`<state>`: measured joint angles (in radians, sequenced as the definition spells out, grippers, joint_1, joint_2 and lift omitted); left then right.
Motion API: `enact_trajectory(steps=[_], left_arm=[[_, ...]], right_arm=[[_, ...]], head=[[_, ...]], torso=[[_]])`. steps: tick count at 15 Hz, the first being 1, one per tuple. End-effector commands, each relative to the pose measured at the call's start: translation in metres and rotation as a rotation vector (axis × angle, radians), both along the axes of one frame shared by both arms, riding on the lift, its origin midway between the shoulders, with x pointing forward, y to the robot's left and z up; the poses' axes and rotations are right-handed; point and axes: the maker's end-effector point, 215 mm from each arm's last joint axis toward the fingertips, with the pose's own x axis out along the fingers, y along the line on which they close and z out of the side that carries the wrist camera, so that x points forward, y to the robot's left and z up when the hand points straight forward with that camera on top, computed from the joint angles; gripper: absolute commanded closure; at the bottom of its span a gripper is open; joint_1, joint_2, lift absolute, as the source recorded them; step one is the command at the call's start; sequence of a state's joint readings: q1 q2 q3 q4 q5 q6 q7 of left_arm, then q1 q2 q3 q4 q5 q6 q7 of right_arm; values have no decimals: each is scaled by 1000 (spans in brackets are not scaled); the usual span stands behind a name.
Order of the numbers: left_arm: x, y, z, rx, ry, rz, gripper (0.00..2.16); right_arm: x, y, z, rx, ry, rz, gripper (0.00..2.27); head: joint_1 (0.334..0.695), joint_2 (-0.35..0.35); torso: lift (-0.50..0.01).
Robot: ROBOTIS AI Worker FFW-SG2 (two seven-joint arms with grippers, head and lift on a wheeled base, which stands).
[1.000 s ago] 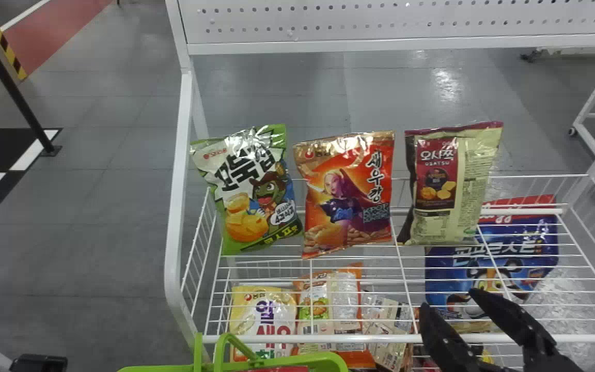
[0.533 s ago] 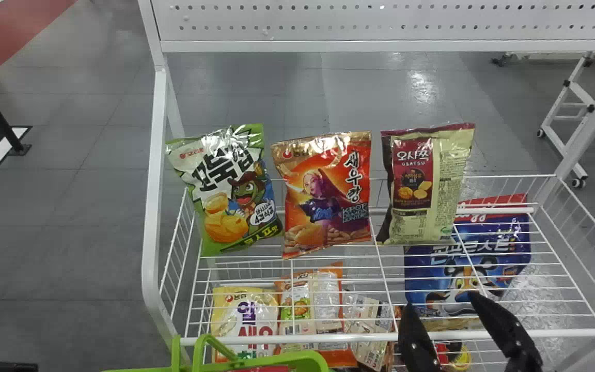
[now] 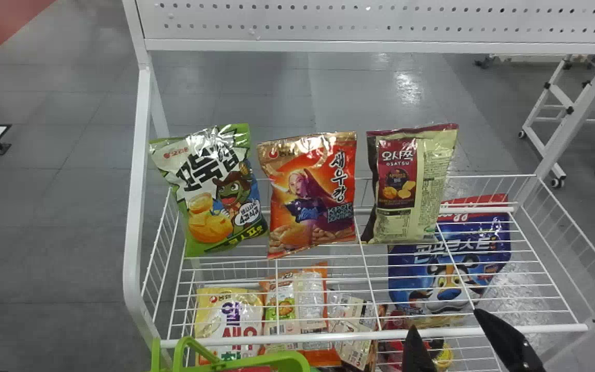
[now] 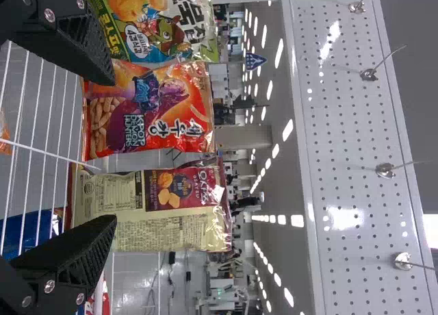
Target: Hold basket handle with left hand then pick Jagalchi snack with right hand and place into basket
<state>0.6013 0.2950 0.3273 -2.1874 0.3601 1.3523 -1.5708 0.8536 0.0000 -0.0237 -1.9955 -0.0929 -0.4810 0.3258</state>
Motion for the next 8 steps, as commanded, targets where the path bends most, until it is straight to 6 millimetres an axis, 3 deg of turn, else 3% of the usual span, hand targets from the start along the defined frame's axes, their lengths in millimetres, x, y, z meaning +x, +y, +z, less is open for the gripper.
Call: enact_trajectory(steps=[1, 8], left_arm=[[0, 0, 2, -10, -1, -2, 2148], [-1, 0, -1, -7, 6, 2, 2148]], right_arm=[[-1, -5, -6, -2, 12, -9, 117], [-4, -13, -12, -11, 24, -20, 117]], head=[[695, -60], [695, -94]], torso=[[-8], [-8]])
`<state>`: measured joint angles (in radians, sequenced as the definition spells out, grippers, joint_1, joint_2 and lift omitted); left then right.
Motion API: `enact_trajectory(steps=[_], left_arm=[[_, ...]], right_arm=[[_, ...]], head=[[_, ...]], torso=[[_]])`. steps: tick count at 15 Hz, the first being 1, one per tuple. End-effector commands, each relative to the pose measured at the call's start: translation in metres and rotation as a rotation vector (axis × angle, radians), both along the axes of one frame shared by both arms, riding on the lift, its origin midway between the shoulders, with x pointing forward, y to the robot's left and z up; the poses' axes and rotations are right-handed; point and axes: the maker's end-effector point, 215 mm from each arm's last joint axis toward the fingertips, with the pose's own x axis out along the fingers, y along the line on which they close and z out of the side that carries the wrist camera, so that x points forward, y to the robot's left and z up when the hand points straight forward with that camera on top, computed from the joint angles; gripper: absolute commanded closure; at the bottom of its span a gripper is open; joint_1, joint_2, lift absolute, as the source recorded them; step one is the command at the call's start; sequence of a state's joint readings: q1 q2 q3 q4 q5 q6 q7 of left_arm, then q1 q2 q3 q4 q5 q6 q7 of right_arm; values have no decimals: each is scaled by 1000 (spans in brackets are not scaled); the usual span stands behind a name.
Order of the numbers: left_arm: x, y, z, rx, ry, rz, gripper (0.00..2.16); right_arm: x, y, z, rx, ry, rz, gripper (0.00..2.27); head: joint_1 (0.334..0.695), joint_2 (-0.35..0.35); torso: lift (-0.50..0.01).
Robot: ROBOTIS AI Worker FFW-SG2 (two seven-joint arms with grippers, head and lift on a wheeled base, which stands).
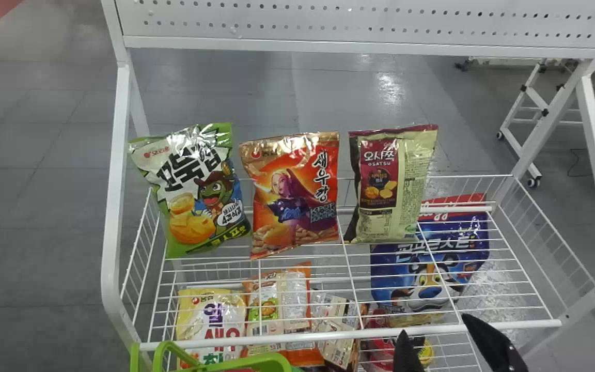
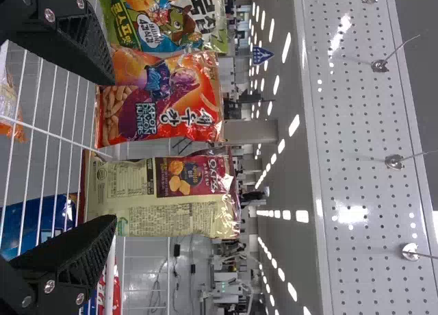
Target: Hold basket handle with left hand then pick Jagalchi snack with right hand and place into basket
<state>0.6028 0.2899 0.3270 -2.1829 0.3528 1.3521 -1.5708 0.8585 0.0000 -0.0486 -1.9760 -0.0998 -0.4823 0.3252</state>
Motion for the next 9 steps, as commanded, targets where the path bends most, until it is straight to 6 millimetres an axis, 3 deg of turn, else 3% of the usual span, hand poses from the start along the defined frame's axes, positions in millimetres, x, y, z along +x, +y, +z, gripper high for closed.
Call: enact_trajectory(steps=[1, 9], left_arm=[[-1, 0, 2, -10, 0, -3, 2152], [1, 0, 0, -9, -5, -2, 2152]], right_arm=[[0, 1, 0, 1, 1, 0, 117], [0, -1, -1, -10, 0, -1, 120]], head=[[695, -96], [695, -100]], torso=[[-8], [-8]])
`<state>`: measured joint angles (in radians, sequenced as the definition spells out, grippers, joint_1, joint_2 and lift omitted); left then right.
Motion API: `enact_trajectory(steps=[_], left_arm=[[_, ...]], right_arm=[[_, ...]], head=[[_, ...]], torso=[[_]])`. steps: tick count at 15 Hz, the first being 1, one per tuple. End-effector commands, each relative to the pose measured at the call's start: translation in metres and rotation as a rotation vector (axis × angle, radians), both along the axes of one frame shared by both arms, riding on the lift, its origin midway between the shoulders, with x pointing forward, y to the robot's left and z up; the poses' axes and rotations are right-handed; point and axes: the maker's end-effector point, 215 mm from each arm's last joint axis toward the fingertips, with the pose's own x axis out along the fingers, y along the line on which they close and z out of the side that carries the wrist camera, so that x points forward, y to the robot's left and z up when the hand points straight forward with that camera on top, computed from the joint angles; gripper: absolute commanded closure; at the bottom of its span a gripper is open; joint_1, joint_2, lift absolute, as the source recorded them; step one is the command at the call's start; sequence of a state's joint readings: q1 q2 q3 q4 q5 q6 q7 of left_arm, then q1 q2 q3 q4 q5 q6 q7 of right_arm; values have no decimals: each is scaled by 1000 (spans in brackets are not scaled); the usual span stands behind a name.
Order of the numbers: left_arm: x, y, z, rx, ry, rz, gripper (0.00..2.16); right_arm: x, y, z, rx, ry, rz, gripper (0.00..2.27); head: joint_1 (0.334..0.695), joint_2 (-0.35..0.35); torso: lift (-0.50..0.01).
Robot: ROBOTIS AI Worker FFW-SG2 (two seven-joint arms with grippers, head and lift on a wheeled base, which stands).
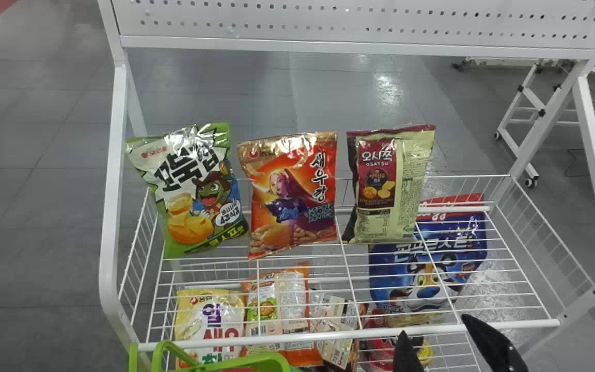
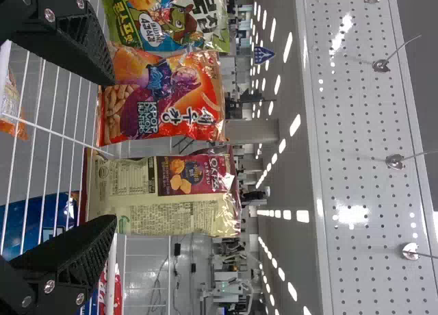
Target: Hold basket handle with left hand then pick Jagalchi snack with right hand and place into basket
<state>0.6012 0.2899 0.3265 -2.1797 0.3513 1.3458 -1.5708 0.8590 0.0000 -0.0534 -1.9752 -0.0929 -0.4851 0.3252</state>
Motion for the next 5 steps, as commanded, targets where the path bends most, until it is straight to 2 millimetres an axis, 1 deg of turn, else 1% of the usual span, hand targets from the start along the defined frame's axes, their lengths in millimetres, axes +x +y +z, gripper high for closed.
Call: enact_trajectory(steps=[1, 5], left_arm=[[1, 0, 1, -11, -1, 0, 2152], [4, 3, -2, -8, 6, 0, 2148]], right_arm=[[0, 0, -1, -2, 1, 0, 120], [0, 1, -2, -15, 3, 5, 120]], head=[[695, -99], [695, -93]], torso=[[-8], [-8]])
